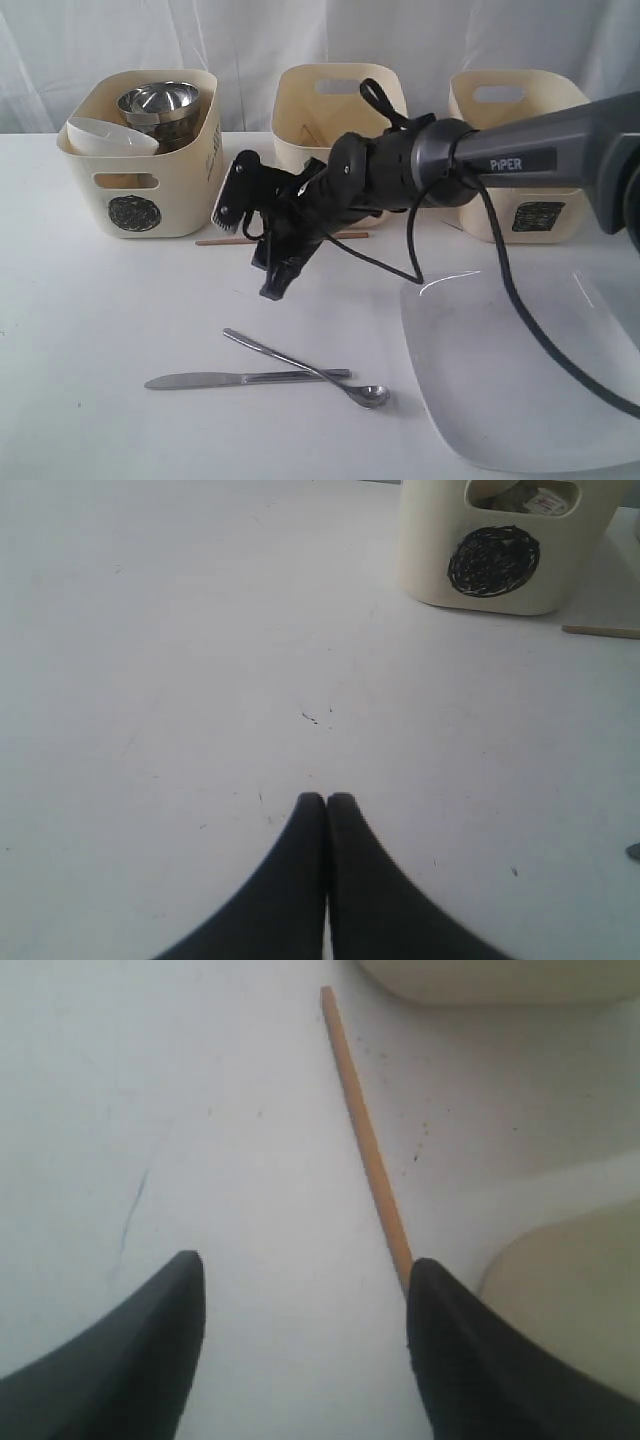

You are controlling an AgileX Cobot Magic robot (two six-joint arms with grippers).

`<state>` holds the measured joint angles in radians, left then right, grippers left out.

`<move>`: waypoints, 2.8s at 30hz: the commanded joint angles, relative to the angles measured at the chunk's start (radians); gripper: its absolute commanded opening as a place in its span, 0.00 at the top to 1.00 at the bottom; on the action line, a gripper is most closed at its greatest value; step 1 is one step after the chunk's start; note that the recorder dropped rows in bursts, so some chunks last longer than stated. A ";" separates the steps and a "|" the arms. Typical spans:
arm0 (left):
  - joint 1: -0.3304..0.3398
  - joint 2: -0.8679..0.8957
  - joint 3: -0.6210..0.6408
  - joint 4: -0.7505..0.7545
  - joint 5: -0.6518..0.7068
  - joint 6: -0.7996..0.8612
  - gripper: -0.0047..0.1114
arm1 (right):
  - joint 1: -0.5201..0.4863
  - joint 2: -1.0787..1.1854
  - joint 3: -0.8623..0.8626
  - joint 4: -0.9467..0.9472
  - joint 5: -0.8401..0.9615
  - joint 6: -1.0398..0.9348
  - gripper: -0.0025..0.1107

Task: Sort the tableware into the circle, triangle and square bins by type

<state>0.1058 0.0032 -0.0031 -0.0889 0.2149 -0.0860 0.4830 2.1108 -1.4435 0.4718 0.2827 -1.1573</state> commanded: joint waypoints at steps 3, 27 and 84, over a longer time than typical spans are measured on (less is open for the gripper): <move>-0.003 -0.003 0.003 -0.014 0.002 0.004 0.96 | 0.005 -0.002 -0.002 0.247 -0.095 0.266 0.48; -0.003 -0.003 0.003 -0.014 0.002 0.004 0.96 | -0.015 0.183 -0.210 0.265 -0.095 0.801 0.48; -0.003 -0.003 0.003 -0.014 0.002 0.004 0.96 | -0.065 0.100 -0.210 -0.262 0.354 0.464 0.50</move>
<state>0.1058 0.0032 -0.0031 -0.0889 0.2149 -0.0860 0.4385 2.2067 -1.6518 0.2214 0.6158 -0.7197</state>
